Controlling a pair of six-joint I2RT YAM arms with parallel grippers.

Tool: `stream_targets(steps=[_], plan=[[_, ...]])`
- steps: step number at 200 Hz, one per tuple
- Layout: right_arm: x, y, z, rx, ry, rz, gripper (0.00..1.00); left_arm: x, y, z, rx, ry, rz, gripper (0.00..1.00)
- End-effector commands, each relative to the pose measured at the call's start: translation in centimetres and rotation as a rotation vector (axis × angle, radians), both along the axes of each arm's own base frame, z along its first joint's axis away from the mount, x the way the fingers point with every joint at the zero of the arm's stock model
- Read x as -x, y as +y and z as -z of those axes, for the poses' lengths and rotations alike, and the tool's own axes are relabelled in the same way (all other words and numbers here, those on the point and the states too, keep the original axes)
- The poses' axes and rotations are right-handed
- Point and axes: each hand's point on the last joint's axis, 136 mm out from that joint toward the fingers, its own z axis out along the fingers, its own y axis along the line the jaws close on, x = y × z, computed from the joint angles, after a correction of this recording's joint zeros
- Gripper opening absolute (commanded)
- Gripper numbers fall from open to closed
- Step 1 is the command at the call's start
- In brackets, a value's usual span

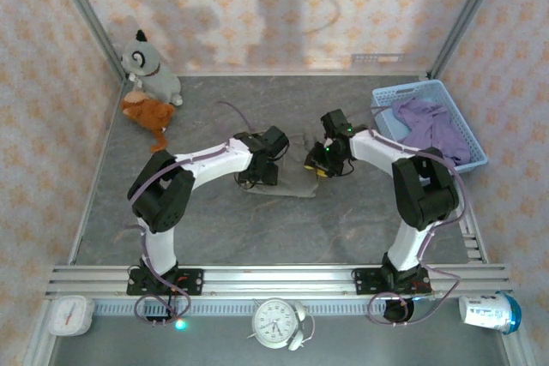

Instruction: Fold and stack the mixed laundry pile

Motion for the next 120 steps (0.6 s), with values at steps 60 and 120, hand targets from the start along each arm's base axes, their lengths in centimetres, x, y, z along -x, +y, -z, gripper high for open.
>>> stream_targets(steps=[60, 120], plan=[[-3.1, -7.5, -9.4, 0.134, -0.19, 0.147, 0.99, -1.6, -4.6, -4.1, 0.107, -0.109, -0.143, 0.81], [-2.5, -10.8, -9.6, 0.192, -0.175, 0.181, 0.99, -2.9, -4.1, 2.2, -0.139, -0.09, -0.18, 0.82]])
